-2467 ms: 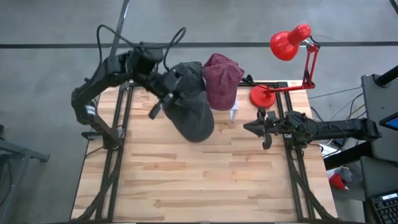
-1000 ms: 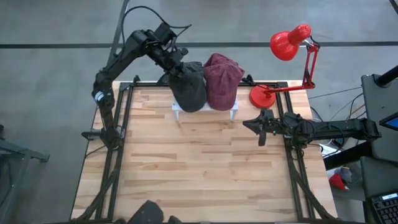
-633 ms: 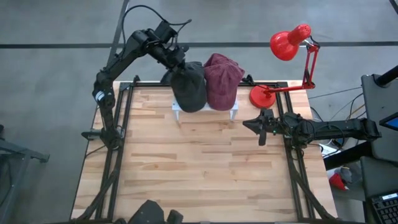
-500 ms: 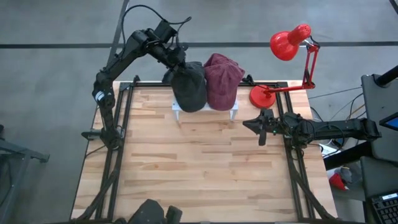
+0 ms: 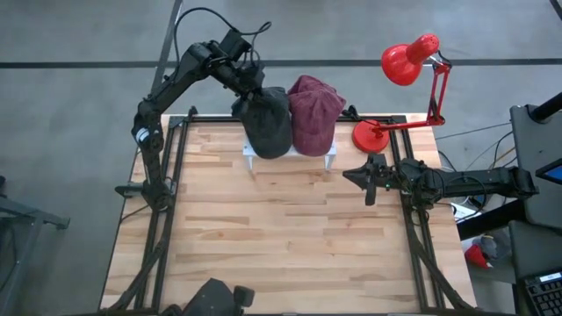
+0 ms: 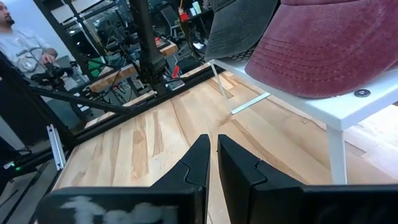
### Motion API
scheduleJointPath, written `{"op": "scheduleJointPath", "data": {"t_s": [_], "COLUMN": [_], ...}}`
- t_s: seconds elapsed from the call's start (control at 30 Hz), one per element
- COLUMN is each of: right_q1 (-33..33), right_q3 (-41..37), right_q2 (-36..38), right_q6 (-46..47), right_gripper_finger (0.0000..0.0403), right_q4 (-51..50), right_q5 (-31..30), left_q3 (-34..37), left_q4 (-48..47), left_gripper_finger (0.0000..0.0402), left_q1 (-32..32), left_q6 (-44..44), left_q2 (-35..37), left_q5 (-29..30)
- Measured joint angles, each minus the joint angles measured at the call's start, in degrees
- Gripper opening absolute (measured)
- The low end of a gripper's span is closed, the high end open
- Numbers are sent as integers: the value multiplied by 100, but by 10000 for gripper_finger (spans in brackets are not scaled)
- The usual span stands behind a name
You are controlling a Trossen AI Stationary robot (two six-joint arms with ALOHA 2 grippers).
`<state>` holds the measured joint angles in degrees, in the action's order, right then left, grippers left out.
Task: Pick & Place hat
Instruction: Stack the black cap on top of the black cap on the shelf
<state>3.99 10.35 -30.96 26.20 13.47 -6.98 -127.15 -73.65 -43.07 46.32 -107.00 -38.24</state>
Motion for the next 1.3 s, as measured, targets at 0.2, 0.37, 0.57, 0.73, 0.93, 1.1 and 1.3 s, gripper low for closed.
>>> {"op": "scheduleJointPath", "data": {"t_s": [0.2,0.37,0.57,0.73,0.93,1.1,1.3], "right_q1": [0,0,0,0,0,0,0], "right_q3": [0,2,2,2,0,-2,-4], "right_q2": [0,0,0,0,0,0,0], "right_q6": [-3,-3,-2,-7,-4,-2,13], "right_gripper_finger": [29,29,29,29,29,29,29], "right_q4": [0,-91,-164,-175,-269,-262,-262], "right_q5": [101,275,293,295,293,293,297], "left_q3": [0,-9,-109,-200,-384,-468,-406], "left_q4": [2,0,-18,-29,96,179,203], "left_gripper_finger": [117,163,182,181,181,181,182], "left_q1": [-2,-2,-2,-2,-2,-9,35], "left_q6": [-296,-451,-695,-847,-992,-1243,-1425], "left_q2": [0,6,30,31,33,37,42], "left_q5": [488,941,1741,2350,3110,3070,3022]}}
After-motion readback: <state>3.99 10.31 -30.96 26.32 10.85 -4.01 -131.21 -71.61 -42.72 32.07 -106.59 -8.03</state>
